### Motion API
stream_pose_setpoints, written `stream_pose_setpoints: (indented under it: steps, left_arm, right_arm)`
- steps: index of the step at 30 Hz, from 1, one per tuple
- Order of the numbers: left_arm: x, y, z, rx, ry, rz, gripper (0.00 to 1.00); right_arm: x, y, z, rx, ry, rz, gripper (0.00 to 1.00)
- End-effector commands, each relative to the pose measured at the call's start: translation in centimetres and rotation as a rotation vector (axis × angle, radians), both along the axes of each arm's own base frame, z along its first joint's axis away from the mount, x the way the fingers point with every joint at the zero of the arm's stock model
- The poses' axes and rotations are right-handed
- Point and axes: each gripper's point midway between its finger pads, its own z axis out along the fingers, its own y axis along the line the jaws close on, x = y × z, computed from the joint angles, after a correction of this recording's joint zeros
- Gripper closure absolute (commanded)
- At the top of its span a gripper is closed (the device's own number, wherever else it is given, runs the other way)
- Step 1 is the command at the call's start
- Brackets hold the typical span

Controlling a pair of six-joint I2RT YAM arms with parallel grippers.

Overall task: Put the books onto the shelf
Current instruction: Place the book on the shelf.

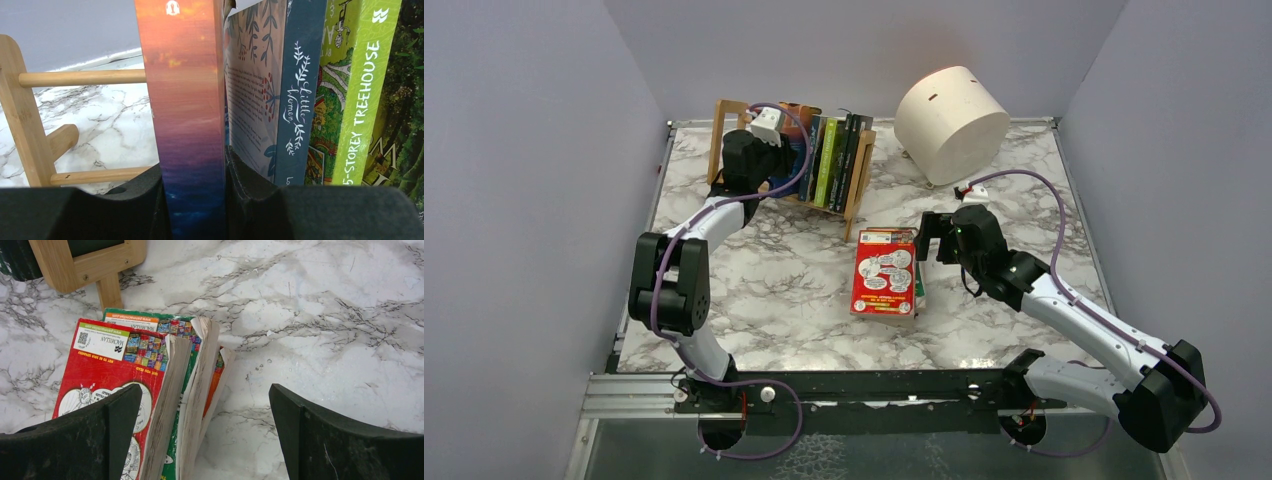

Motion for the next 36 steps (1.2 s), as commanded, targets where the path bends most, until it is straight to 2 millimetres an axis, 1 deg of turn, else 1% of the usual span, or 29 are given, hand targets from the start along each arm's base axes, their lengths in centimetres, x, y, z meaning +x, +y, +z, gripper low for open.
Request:
stream_pose_setpoints:
  steps: [1, 5, 9, 13, 20, 22, 28, 36]
  left_arm:
    - [1.6, -0.8, 8.1, -0.046, -0.251, -0.038, 1.0]
    - [1.8, -0.9, 7.9, -0.045, -0.247, -0.041, 1.0]
    - [1.8, -1.1, 8.1, -0.049, -0.251, -0.047, 0.99]
    - [1.8, -1.1, 8.4, -0.056, -0.253, -0.052, 0.85]
    - [1.8, -1.3, 8.6, -0.06, -0.255, -0.058, 0.65]
    - [1.8, -1.3, 8.6, -0.06, -0.256, -0.059, 0.61]
    - [1.4, -1.1, 9.3, -0.066, -0.267, -0.048, 0.6]
    - [0.5, 0.0, 10.4, -0.08, -0.281, 0.009, 0.6]
  right_arm:
    - [0.9, 0.5, 1.8, 0.016, -0.057, -0.001, 0.02]
    - [0.9, 0.5, 1.7, 0.014, -0.054, -0.001, 0.02]
    - [0.8, 0.5, 1.6, 0.014, -0.052, -0.002, 0.02]
    - [0.9, 0.6, 1.4, 0.012, -0.049, 0.001, 0.02]
    - [0.9, 0.5, 1.5, 0.012, -0.05, 0.001, 0.02]
    - [0.9, 0.6, 1.5, 0.012, -0.05, 0.004, 0.02]
    - [0.9, 0.6, 1.6, 0.015, -0.051, 0.003, 0.02]
    - [0.8, 0.7, 1.7, 0.022, -0.051, 0.004, 0.02]
